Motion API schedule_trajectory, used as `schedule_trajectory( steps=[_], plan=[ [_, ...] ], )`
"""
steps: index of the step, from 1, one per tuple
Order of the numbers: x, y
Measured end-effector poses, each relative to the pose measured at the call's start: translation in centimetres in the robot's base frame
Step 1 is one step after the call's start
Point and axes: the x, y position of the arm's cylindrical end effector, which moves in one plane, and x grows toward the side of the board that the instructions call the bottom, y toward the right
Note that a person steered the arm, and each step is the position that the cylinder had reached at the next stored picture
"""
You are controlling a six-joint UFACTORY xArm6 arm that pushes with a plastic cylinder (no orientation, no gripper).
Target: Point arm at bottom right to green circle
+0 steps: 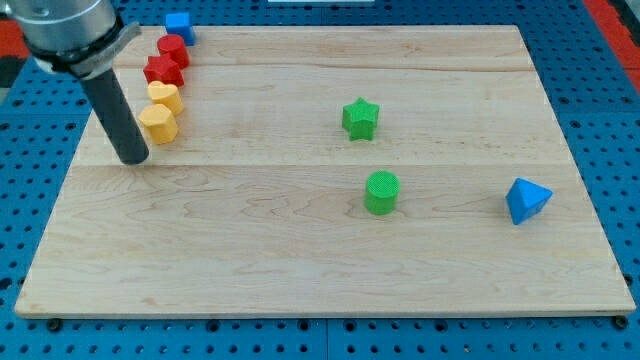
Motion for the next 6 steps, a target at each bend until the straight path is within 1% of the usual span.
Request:
schedule_trajectory(
  steps=[3, 5, 6],
  plan=[
    [9.2, 16.0],
    [8.1, 26.8],
    [7.5, 30.6]
  ],
)
